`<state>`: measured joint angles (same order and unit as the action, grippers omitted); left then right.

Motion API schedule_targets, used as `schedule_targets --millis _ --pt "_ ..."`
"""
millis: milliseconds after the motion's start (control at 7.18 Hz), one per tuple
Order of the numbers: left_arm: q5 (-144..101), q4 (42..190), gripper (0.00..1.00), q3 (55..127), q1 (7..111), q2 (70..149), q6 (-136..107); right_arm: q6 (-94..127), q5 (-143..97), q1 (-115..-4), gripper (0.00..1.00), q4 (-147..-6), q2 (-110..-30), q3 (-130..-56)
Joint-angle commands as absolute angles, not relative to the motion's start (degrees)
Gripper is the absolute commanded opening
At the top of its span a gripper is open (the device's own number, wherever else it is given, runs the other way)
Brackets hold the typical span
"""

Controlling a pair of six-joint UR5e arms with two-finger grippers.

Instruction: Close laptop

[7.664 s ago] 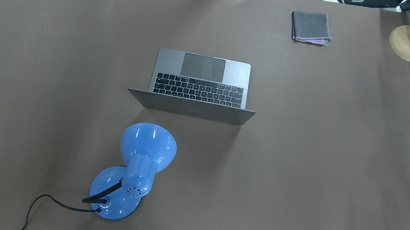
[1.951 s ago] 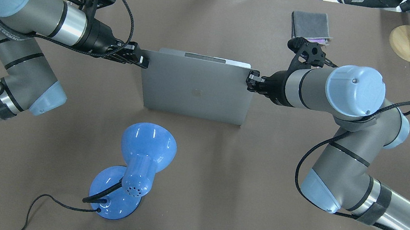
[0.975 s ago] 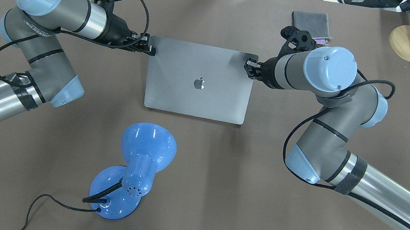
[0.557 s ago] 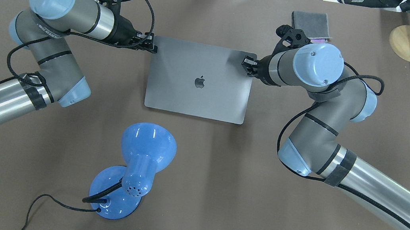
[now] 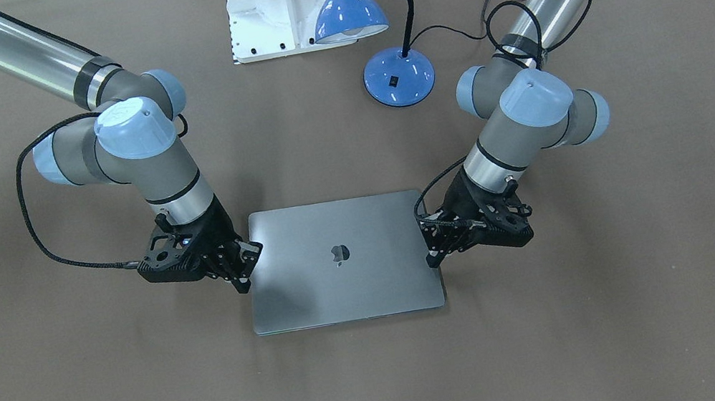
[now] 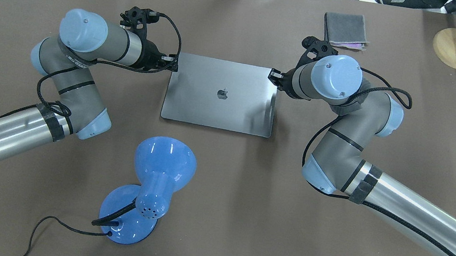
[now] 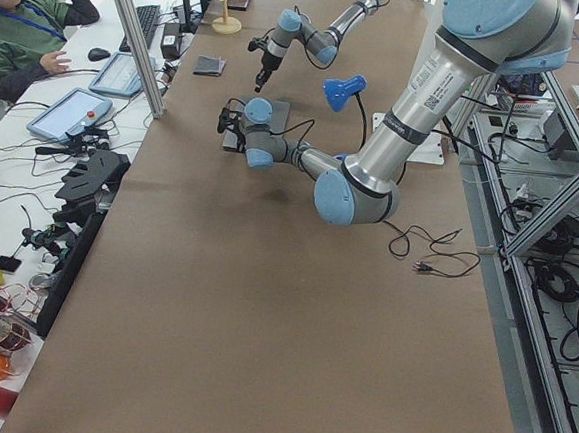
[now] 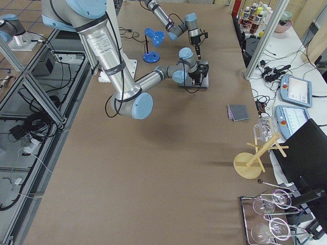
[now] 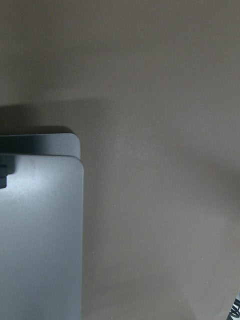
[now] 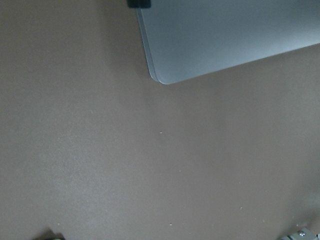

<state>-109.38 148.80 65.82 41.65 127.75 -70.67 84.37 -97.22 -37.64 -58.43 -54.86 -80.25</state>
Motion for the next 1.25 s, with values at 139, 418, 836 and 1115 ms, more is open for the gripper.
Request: schedule_targets --millis 139,418,836,1115 --pt "-111.25 148.28 0.0 69.94 42.36 127.71 -71.1 84.37 -98.51 -38.92 0.0 -58.62 -55.1 -83.91" --pt "-121.33 138.67 0.4 78.44 47.0 125.96 -71.1 83.15 -106.74 -43.22 0.0 -58.89 -57.2 -86.73" --pt "-132.23 130.09 0.98 92.34 57.0 116.05 -67.62 72.4 -110.03 -49.2 1.0 -62.63 -69.31 -98.59" --pt "-143.41 125.53 0.98 93.77 67.98 108.33 -48.95 56.86 -114.66 -55.94 1.0 -72.91 -75.81 -104.12"
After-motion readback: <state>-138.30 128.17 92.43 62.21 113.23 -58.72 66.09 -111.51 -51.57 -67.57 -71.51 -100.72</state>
